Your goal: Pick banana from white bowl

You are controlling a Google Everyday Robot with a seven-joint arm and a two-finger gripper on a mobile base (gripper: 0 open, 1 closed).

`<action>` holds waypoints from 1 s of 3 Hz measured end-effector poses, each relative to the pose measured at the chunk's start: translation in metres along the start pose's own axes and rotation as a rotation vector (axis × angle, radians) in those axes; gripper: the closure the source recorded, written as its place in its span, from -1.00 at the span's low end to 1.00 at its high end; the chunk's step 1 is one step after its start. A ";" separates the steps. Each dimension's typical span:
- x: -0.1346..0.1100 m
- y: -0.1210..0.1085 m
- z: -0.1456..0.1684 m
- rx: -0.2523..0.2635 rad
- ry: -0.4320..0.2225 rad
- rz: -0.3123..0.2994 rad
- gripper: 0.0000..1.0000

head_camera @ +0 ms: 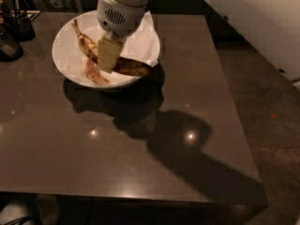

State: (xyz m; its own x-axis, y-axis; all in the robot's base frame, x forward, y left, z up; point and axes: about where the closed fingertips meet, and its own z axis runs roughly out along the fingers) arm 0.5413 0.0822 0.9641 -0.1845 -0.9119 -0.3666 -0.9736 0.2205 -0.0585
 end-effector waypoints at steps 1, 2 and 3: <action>0.003 0.027 0.000 -0.044 -0.003 0.011 1.00; 0.005 0.049 0.004 -0.091 0.000 0.022 1.00; 0.009 0.069 0.009 -0.137 0.011 0.035 1.00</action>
Offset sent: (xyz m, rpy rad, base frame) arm -0.0766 0.0088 -0.0158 0.0212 0.1625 0.0210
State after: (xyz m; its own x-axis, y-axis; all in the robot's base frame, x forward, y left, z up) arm 0.4732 0.0921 0.9488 -0.2197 -0.9083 -0.3561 -0.9756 0.2039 0.0818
